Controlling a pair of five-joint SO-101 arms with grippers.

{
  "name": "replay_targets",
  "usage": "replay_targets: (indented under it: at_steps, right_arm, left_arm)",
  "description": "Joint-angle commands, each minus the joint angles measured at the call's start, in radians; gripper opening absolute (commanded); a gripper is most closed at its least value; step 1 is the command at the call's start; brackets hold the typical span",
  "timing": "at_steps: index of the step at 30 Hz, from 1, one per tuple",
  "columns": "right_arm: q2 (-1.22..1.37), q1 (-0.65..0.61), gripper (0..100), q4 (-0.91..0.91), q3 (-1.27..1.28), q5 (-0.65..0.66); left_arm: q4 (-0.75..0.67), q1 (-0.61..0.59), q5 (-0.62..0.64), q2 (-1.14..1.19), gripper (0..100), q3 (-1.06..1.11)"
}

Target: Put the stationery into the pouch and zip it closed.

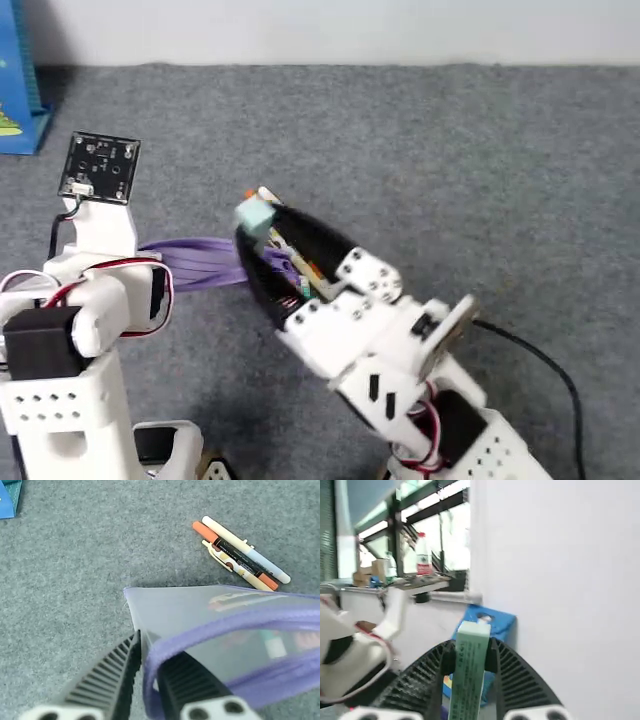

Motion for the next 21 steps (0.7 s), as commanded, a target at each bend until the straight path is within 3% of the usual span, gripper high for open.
replay_targets:
  at_steps: [1, 10, 21]
  right_arm:
    - [0.021, -0.076, 0.8, -0.128, 0.032, 0.077]
    - [0.292, -0.085, 0.8, -0.36, 0.044, 0.094]
    - [0.381, -0.084, 1.0, -0.42, 0.046, 0.095]
  left_arm:
    - [-0.003, 0.003, -0.003, 0.02, 1, -0.045]
    - [0.0, 0.003, -0.003, 0.02, 1, -0.045]
    - [0.003, -0.003, -0.003, 0.02, 1, -0.042]
